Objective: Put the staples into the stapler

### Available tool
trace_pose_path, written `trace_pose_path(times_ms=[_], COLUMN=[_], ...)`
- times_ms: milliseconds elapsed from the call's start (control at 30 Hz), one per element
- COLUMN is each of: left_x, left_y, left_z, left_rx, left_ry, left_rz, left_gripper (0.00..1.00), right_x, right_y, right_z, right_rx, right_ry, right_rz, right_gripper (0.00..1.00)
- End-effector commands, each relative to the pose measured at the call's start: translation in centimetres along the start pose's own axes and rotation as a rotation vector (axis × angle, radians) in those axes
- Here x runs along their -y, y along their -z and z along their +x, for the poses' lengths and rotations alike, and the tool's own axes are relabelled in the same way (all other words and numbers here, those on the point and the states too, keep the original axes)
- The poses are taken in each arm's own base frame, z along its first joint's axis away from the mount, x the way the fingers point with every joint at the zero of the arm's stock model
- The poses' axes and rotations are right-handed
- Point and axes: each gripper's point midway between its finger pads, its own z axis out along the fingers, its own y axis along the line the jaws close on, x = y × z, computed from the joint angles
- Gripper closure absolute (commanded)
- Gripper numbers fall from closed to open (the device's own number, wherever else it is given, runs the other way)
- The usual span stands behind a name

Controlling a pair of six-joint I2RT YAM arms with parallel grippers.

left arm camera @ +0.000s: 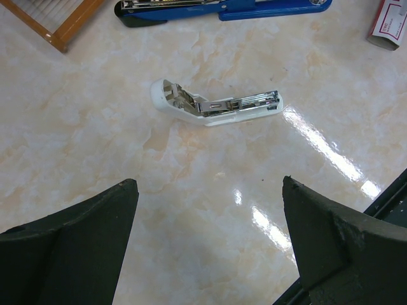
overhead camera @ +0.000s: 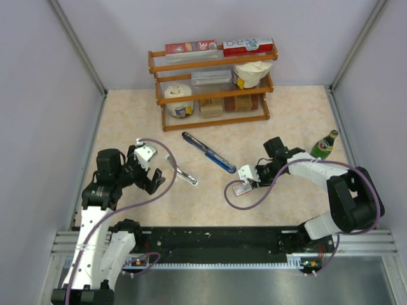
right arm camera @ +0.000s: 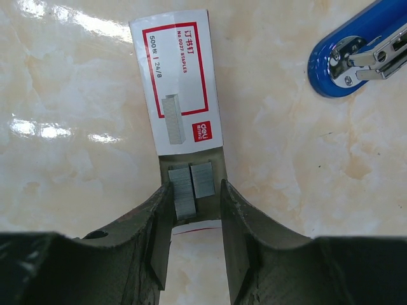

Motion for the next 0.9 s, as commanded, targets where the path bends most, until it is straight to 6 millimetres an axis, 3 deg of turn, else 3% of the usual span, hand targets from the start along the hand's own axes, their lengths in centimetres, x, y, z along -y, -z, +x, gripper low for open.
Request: trace_pose_path(times_ms=[0,467,867], left_x=[-0.25,-0.40,-0.45], left_y=[-0.06,0.00,-0.02], left_z=[-0.88,-0.80,-0.85], left_rx=[0.042,0.042,0.042], left_ry=[-0.020,-0.015,-0.014], left_rz=[-0.004,-0.010,-0.010], left_gripper=[0.01,0.01,0.01], right_x=[-0.94,-1.52,-0.97], right_y=[-0.48,-0.91,-0.76], right_z=[-0.55,-0.20,-0.59], right_rx=[0.018,-0.002,0.006], right_ry=[0.023,-0.009,-0.025], right_rz=[-0.039,-0.087,-0.075], right_gripper=[0.66,0.68,0.79])
